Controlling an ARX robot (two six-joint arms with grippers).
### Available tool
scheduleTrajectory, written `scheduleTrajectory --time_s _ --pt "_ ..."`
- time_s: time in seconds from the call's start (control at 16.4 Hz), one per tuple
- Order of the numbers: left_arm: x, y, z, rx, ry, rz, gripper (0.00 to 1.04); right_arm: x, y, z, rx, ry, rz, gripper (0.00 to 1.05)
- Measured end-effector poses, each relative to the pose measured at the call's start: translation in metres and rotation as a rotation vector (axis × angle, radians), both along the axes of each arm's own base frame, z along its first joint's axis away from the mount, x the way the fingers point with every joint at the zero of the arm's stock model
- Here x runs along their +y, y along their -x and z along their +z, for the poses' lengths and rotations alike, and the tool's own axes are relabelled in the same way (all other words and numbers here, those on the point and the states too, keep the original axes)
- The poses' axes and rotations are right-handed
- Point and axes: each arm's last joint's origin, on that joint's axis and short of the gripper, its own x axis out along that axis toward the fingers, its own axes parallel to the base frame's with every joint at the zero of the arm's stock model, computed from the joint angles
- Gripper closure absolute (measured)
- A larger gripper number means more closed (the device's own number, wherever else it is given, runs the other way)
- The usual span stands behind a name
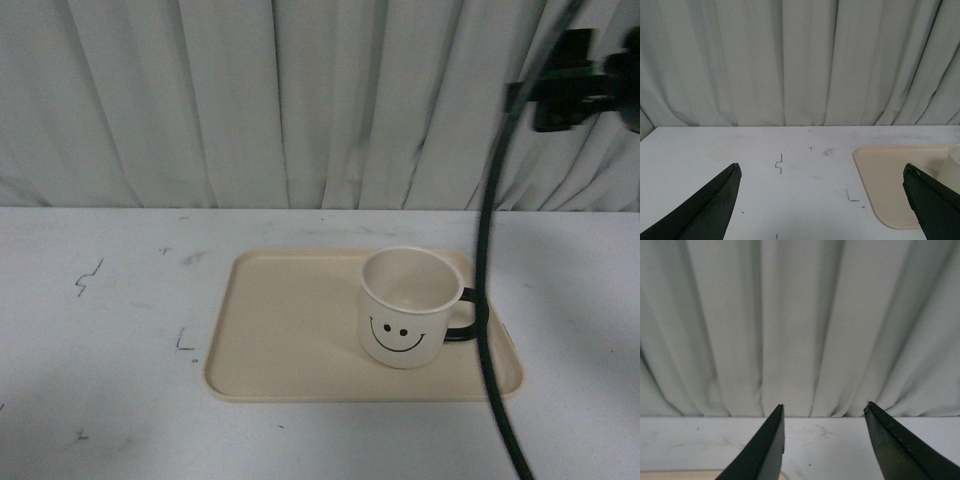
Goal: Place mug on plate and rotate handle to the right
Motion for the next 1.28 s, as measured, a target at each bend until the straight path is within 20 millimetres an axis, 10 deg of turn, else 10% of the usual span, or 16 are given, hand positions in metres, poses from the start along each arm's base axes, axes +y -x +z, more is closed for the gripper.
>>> scheduleTrajectory --time_s 0.18,0.31,1.28 --pt "0.0 0.0 0.0 0.0 0.0 0.0 0.07 -0.028 0.061 0.014 -0.114 -0.057 -0.037 0.84" --pt "0.0 0.0 0.0 0.0 0.0 0.0 0.07 -0.034 0.092 -0.014 -0.021 -0.047 -0.021 1.02" --pt "0.0 0.0 0.0 0.0 0.0 0.0 0.07 -0.063 0.214 -0.033 -0.043 -0.051 -0.037 1.03"
